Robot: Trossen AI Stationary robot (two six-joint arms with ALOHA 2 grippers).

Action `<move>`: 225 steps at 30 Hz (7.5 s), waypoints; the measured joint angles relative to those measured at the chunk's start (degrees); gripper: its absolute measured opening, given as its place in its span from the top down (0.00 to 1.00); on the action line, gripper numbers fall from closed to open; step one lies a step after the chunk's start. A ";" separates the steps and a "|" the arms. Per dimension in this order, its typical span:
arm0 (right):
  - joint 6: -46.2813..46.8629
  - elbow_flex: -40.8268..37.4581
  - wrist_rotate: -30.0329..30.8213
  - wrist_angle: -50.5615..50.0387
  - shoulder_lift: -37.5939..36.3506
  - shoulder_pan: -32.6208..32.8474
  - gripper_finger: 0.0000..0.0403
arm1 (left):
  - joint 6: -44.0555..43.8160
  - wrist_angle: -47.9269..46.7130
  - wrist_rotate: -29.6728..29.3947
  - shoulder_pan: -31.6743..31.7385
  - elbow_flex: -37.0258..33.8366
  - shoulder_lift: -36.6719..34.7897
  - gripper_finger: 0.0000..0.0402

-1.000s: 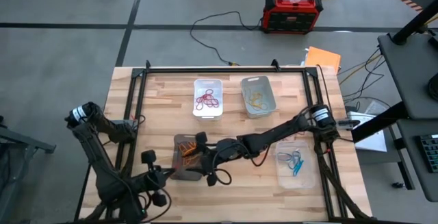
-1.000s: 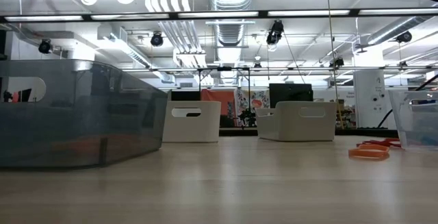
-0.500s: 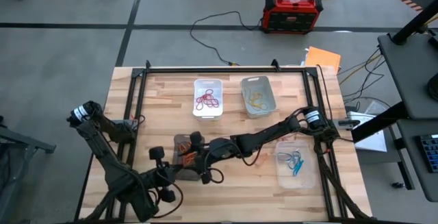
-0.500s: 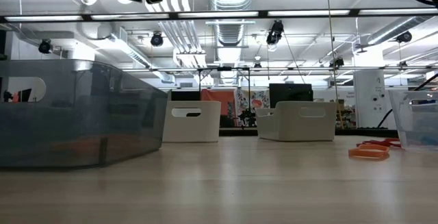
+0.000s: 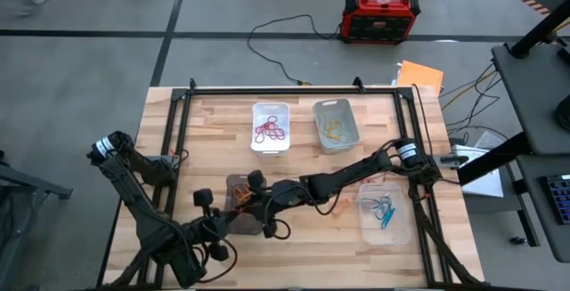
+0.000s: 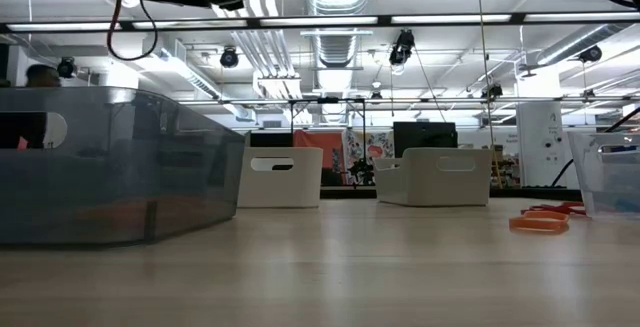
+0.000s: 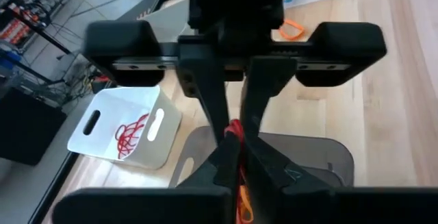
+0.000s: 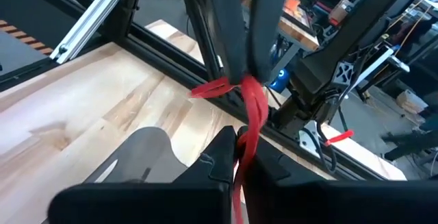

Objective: Sort rubber bands into baskets
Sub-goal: Put the red rubber band into the white bin, then put the orange rubber band into the black bin

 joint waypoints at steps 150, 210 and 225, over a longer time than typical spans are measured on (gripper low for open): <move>44.44 -29.34 -1.90 -63.90 -20.82 2.63 0.69 | 72.53 59.76 39.01 32.18 -47.25 -51.62 0.78; -8.59 -14.80 33.28 -11.27 -21.86 0.71 0.98 | 57.07 88.41 36.62 32.29 -47.25 -31.17 0.52; -12.28 -14.82 32.54 -7.45 -21.05 0.31 0.98 | 57.68 97.23 36.52 33.06 -47.25 -24.77 0.54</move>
